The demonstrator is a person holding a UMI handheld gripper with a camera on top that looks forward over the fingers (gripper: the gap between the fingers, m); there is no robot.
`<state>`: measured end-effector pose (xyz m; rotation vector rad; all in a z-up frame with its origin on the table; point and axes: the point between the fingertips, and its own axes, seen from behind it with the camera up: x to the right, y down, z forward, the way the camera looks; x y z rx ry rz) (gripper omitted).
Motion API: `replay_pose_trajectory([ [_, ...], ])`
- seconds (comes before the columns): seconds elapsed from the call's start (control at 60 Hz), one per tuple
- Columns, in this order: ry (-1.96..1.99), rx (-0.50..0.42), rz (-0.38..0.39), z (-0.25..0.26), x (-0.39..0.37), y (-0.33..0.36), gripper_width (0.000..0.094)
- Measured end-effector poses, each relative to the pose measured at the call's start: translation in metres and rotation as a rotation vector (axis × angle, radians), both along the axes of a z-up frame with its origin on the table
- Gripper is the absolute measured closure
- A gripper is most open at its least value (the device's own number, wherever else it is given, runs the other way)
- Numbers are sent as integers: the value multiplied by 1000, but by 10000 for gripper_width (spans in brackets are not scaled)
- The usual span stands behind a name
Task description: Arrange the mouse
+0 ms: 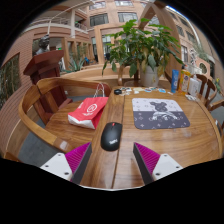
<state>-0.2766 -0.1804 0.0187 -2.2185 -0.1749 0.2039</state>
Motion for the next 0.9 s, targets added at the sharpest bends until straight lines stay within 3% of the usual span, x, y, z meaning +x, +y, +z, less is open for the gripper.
replay_pose_trajectory([
  [0.15,-29,-17,-38,-18,-13,41,95],
  [0.25,-35,-55,-64,-33,-15,55,270],
  [0.367,-77,-26,-95,-34,-13,69,434],
  [0.617,-81,-43,-68,-34,-20,75,589],
  [0.7,-68,-49,-41,-32,-22,76,590],
  [0.783,-24,-6,5,-5,-29,74,589],
  [0.9,106,173,83,106,-43,79,588],
])
